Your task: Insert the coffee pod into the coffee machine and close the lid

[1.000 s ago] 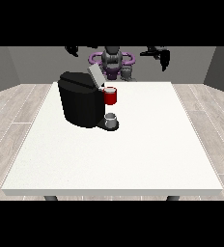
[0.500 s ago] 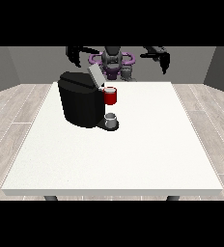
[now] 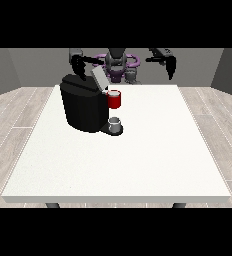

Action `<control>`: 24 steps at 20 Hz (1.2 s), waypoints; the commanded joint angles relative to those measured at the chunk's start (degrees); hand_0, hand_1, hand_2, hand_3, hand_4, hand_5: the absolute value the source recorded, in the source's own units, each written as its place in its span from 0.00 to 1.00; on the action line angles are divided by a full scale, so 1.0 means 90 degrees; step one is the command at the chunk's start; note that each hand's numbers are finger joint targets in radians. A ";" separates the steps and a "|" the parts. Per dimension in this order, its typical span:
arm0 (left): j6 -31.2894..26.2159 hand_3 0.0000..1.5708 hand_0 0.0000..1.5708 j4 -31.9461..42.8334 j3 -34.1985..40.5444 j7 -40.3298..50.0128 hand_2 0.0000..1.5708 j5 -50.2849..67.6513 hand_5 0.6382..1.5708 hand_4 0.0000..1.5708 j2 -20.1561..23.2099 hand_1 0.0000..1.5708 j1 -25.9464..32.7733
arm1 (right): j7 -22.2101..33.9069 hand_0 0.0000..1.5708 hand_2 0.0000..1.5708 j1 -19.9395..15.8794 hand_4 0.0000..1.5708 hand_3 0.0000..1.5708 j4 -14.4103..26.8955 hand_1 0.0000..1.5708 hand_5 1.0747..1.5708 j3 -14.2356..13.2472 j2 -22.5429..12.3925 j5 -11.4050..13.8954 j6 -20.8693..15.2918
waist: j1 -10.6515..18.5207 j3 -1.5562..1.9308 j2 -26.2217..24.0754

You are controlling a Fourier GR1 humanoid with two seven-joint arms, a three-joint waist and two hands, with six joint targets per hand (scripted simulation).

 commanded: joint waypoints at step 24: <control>0.0394 0.00 0.00 -0.0329 -0.0226 -0.0189 0.00 0.0237 1.00 0.00 0.0253 0.00 0.0310 | -0.0291 0.00 0.00 -0.1432 0.05 0.00 0.1125 0.00 1.00 -0.0010 0.0042 0.0430 0.0099 | 0.0086 0.0000 0.0498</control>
